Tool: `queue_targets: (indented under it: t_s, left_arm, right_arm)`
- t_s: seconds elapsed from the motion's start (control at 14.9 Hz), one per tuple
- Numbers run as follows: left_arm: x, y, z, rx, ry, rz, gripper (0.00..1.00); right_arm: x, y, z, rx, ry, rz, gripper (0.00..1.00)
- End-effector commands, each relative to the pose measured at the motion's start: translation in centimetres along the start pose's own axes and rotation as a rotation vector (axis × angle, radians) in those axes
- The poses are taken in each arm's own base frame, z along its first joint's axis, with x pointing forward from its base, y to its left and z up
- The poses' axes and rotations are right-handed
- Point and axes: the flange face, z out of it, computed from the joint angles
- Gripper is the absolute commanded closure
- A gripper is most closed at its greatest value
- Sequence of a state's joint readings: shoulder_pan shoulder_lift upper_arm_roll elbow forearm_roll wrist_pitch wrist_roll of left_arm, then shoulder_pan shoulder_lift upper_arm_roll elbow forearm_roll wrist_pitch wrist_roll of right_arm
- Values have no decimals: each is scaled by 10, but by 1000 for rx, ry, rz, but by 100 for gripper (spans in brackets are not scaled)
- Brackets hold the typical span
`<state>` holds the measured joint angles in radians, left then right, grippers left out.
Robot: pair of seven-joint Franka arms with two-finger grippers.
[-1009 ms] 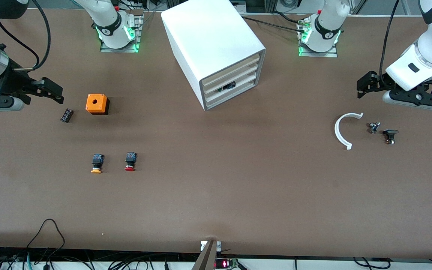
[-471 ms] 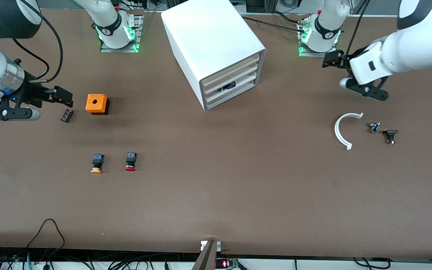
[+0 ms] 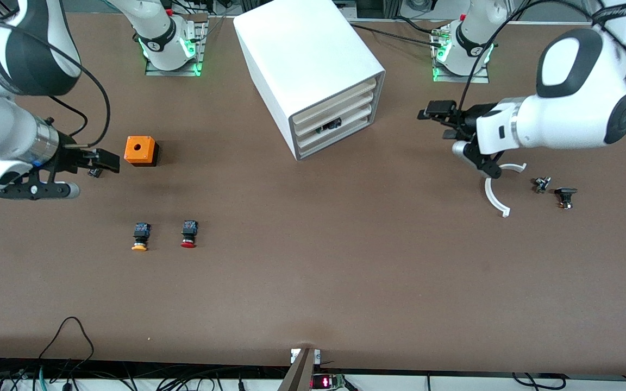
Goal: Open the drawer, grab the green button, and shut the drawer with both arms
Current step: 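Grasp the drawer handle of the white cabinet with the left gripper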
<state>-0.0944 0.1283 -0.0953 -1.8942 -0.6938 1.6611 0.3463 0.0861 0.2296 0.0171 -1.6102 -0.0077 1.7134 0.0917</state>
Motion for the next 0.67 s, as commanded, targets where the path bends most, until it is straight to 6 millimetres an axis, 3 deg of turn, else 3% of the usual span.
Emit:
queue_targets:
  t_s: [0.0, 0.2, 0.4, 0.61]
  left_arm:
    - [2, -33, 50, -128, 54, 72, 1]
    - [15, -76, 108, -297, 65, 153, 1]
    - [-7, -100, 157, -434, 93, 115, 4]
    - [-23, -125, 197, -492, 110, 190, 9]
  right_arm:
    - [17, -7, 21, 38, 8, 56, 0]
    - [29, -9, 41, 41, 12, 62, 0]
    - [42, -12, 63, 43, 21, 106, 0]
    - [60, -34, 69, 35, 32, 76, 0]
